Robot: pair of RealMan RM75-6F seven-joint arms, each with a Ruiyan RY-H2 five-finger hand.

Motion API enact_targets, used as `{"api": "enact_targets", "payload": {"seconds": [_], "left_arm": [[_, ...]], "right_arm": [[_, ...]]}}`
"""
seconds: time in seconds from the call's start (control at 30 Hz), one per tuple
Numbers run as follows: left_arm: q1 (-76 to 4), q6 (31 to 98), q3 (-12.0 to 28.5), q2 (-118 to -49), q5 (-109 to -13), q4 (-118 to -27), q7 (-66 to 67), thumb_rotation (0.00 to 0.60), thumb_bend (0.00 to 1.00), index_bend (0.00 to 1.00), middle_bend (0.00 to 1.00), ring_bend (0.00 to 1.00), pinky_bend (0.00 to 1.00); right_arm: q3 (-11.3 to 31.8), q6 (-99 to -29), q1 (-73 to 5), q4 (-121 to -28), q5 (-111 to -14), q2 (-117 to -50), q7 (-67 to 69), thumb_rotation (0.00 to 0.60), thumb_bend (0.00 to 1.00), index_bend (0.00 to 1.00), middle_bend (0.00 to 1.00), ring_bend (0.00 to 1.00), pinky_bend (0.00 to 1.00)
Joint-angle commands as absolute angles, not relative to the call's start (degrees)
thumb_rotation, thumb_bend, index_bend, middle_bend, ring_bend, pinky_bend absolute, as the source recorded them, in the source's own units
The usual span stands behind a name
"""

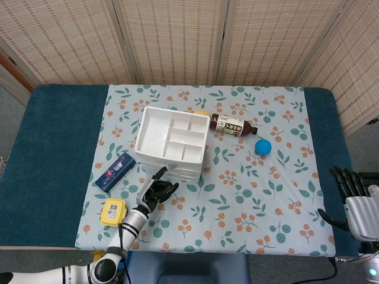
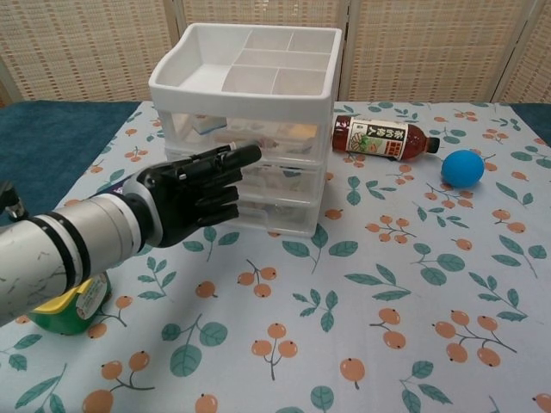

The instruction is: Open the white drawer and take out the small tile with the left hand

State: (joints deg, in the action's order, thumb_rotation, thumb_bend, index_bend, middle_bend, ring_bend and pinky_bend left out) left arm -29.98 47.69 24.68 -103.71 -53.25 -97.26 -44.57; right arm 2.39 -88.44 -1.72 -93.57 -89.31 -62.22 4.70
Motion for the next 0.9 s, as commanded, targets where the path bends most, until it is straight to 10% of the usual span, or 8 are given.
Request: {"api": "enact_targets", "payload": {"seconds": [0.03, 0.9], "left_arm": [[-30.0, 47.4, 25.1, -103.9, -52.9, -97.1, -44.9, 0.600, 0.29, 0.23, 0.98, 1.00, 1.00], [-30.4, 45.7, 26.8, -104.6, -50.2, -95.9, -44.0, 0.600, 0.29, 0.33, 0.98, 1.00, 1.00]], "right_arm": [[2.4, -88.4, -1.7, -93.6, -89.3, -62.2, 4.7, 0.600, 0.20, 0.00, 0.04, 0.00, 0.00], [2.5, -88.2, -1.6, -93.1, -89.0, -62.3, 5.2, 0.600, 0.20, 0.00, 0.04, 0.00, 0.00]]}}
